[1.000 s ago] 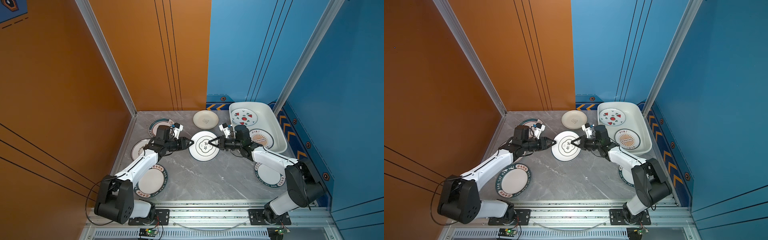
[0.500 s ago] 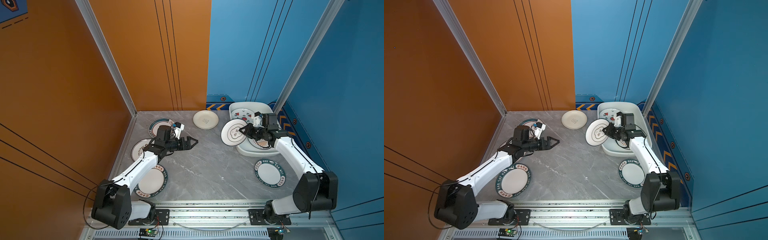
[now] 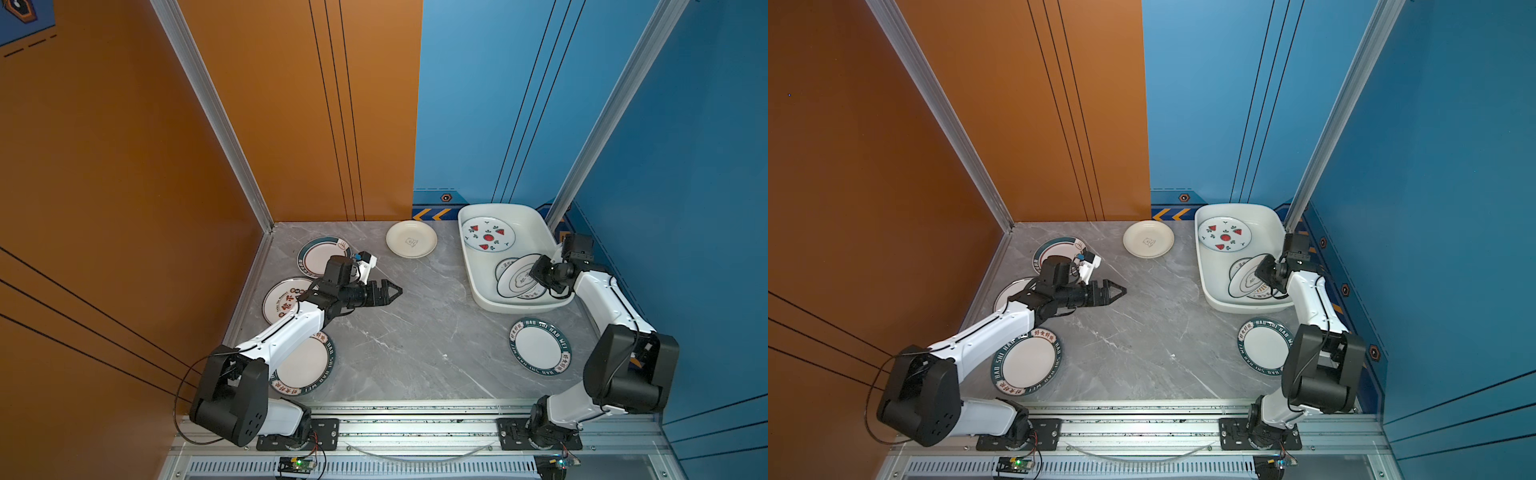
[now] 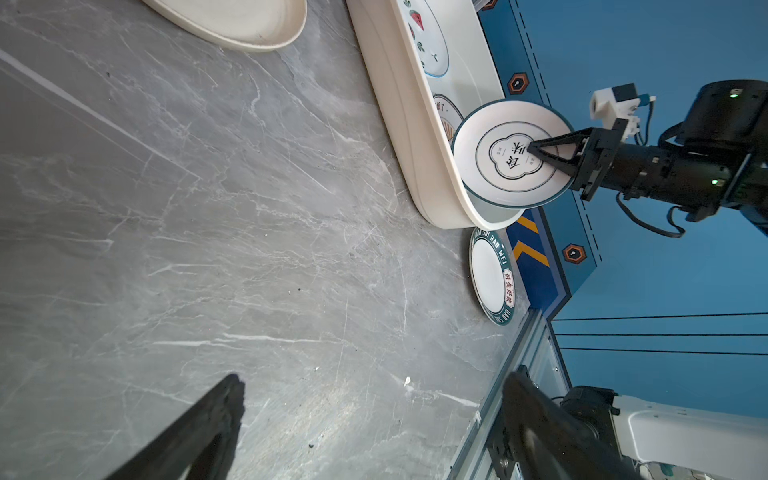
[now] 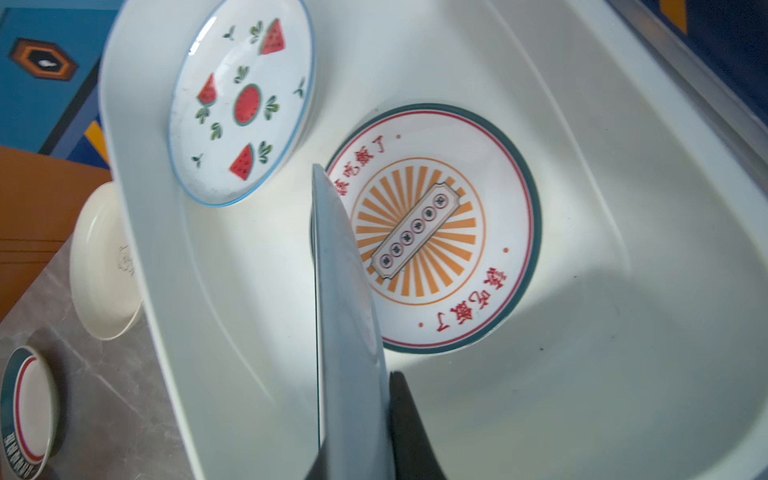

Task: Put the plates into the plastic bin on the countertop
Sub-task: 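Open left gripper while right gripper lifts the cloud-print plate into the bin, then lower the cloud-print plate onto the sunburst plate in the bin with right gripper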

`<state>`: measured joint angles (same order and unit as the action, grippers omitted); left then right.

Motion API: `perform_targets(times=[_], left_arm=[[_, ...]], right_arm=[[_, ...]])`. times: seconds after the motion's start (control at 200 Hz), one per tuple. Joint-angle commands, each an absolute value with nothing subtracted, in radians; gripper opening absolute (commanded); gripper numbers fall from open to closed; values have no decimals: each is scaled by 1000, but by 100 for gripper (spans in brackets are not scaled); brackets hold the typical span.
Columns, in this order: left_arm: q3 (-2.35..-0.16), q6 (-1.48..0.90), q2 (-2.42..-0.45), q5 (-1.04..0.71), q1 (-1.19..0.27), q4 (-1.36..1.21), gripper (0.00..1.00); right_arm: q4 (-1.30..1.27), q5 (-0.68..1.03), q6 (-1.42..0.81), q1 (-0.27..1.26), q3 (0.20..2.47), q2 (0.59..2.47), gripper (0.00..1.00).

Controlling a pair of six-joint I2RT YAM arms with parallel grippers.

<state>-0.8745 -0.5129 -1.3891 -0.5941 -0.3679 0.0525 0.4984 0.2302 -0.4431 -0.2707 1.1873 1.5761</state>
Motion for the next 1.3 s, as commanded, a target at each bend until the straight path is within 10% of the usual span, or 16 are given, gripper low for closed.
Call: perform_targets(times=[0.0, 1.297], left_arm=[[-888, -489, -1403, -583, -373, 43, 98], [-891, -469, -1408, -598, -368, 55, 98]], right_arm=[[436, 231, -464, -313, 1208, 1618, 0], [428, 79, -511, -335, 1235, 1824, 38]])
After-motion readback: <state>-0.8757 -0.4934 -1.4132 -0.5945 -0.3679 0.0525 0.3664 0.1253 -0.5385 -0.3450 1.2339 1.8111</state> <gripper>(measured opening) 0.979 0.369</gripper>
